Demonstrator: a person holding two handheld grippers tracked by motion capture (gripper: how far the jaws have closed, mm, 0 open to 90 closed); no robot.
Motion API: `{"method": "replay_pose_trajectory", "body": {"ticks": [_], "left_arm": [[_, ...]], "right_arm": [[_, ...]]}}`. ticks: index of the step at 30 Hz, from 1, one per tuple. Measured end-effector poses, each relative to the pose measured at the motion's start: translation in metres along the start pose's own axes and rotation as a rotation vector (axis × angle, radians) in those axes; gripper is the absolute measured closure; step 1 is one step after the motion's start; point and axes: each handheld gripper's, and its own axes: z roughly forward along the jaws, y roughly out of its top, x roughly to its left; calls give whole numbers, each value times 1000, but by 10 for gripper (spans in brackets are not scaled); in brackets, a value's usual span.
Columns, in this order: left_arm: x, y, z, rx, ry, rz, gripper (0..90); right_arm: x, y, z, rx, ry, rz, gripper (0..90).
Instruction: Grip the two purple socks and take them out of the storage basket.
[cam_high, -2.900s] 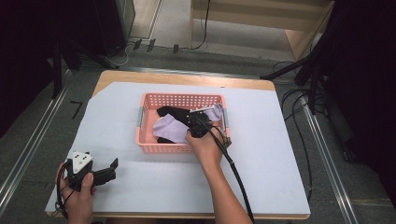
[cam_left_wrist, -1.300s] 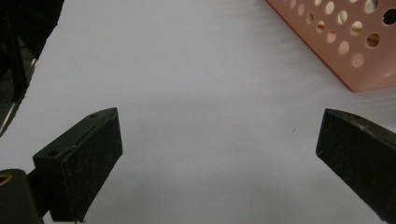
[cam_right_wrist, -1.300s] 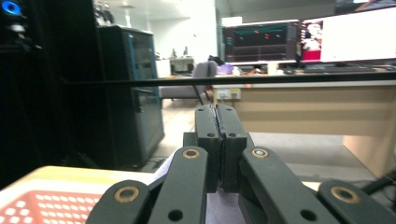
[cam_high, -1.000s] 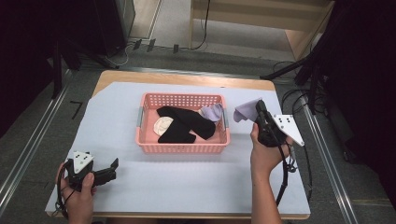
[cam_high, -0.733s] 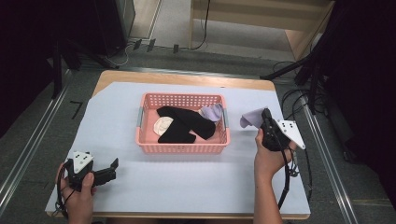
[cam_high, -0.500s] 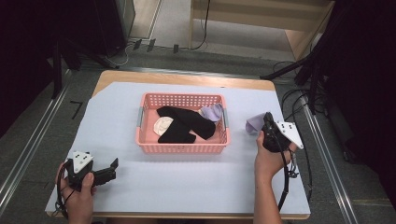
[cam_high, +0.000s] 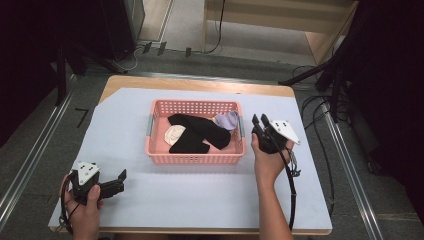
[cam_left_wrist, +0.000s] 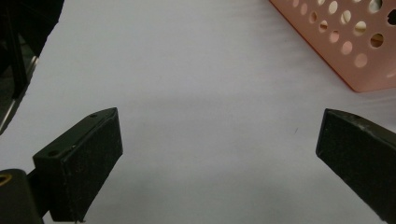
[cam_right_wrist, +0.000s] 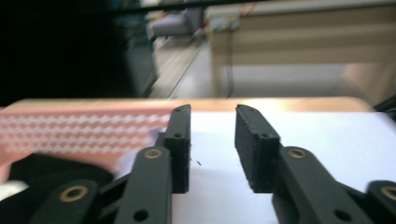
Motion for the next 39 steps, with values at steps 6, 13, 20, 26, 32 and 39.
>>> {"method": "replay_pose_trajectory", "body": {"ticks": [6, 13, 20, 26, 32, 39], "left_arm": [[1, 0, 0, 0, -2, -6, 13], [1, 0, 0, 0, -3, -8, 12], [1, 0, 0, 1, -3, -8, 13], [0, 0, 0, 0, 0, -2, 13], [-1, 0, 0, 9, 6, 10, 12], [0, -1, -2, -10, 5, 2, 13]], "right_arm": [[27, 4, 21, 127, 72, -79, 749], [33, 2, 45, 242, 94, -94, 759], [30, 6, 59, 224, 92, -120, 705], [29, 6, 74, 225, 117, -175, 676], [31, 1, 82, 297, 168, -234, 791], [26, -1, 74, 304, 186, -178, 887]]}}
